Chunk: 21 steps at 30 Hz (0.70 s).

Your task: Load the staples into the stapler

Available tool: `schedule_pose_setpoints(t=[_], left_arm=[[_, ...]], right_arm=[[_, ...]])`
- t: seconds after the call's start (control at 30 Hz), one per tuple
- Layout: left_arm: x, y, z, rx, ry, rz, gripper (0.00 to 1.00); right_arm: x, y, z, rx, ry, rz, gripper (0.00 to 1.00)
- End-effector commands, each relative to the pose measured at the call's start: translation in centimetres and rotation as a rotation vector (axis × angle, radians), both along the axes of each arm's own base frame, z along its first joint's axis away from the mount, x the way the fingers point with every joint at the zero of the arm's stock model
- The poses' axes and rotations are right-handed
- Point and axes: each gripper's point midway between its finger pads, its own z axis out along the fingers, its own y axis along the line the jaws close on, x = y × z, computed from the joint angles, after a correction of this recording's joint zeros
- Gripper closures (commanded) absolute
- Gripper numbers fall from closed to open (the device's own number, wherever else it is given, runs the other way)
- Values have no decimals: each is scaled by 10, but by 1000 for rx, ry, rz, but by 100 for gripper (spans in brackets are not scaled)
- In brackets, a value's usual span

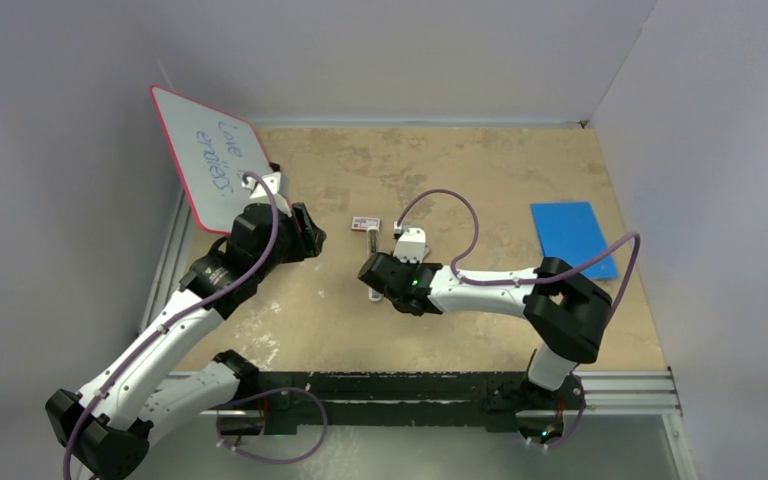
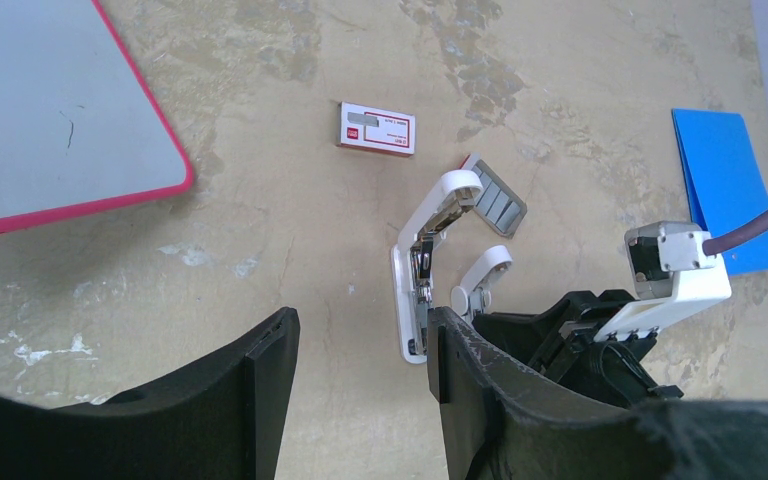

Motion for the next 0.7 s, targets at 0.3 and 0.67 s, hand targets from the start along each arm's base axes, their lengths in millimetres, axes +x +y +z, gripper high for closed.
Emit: schedule_pose_setpoints(t=[0.3,0.67], left_arm=[[4,2,7,-5,-26,10,50],[4,1,7,-6,-25,8,50]], right_arm=[[4,-6,-4,-27,-25,-24,85],[5,-9,0,-29,-42,-30,84]])
